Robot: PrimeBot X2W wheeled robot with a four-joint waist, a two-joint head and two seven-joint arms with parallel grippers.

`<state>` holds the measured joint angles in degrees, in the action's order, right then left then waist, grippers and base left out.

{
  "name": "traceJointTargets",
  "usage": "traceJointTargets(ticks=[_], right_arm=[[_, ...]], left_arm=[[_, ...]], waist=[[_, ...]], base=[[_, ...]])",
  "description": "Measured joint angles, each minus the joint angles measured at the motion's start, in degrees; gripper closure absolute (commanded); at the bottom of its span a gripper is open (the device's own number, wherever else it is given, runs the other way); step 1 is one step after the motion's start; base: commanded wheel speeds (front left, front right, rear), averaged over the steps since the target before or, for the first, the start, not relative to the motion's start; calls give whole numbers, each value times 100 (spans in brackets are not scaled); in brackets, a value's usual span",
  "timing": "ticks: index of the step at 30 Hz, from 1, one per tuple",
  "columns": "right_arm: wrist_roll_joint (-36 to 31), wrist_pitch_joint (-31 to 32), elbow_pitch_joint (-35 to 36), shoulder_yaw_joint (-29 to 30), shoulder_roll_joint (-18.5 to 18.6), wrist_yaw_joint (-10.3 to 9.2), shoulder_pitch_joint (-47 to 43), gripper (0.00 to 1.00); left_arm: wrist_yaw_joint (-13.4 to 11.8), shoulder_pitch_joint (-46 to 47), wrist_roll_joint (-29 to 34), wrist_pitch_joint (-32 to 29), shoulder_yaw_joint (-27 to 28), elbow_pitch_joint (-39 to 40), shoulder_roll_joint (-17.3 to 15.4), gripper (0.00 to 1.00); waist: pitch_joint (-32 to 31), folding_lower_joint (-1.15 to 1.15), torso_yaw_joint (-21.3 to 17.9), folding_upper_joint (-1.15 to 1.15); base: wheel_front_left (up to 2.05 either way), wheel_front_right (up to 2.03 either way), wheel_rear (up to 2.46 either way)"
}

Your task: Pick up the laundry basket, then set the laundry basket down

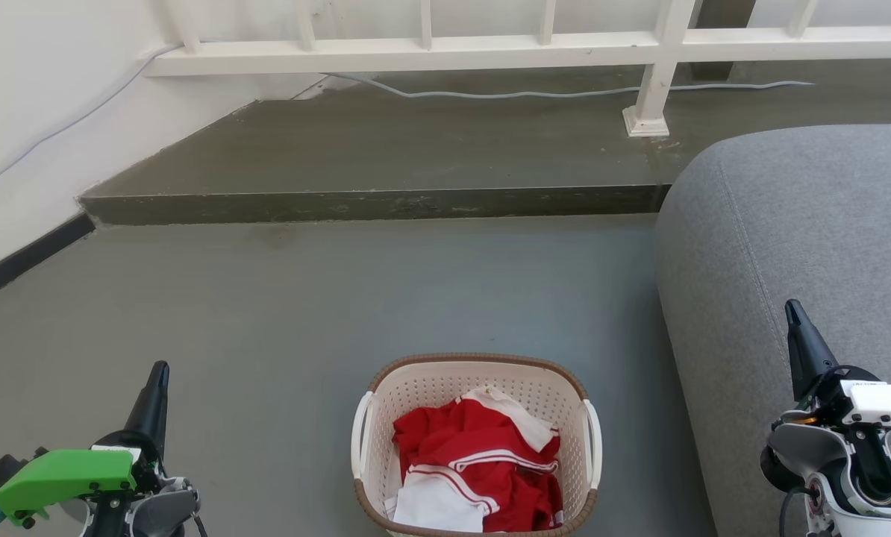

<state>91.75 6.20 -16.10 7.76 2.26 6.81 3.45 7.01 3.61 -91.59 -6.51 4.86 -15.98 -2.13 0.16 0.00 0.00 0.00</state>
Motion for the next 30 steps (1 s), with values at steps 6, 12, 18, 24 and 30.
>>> traceJointTargets(ticks=[6,12,18,24,30], right_arm=[[0,0,1,0,0,0,0,100],[0,0,1,0,0,0,0,100],[0,0,2,0,0,0,0,100],[0,0,2,0,0,0,0,100],[0,0,2,0,0,0,0,100]], left_arm=[[1,0,0,0,0,2,0,100],[1,0,0,0,-1,3,0,100],[1,0,0,0,-1,4,0,100],[1,0,0,0,-1,5,0,100],[1,0,0,0,-1,7,0,100]], waist=[[0,0,0,0],[0,0,0,0],[0,0,0,0],[0,0,0,0],[0,0,0,0]], base=[[0,0,0],[0,0,0],[0,0,0],[0,0,0],[0,0,0]])
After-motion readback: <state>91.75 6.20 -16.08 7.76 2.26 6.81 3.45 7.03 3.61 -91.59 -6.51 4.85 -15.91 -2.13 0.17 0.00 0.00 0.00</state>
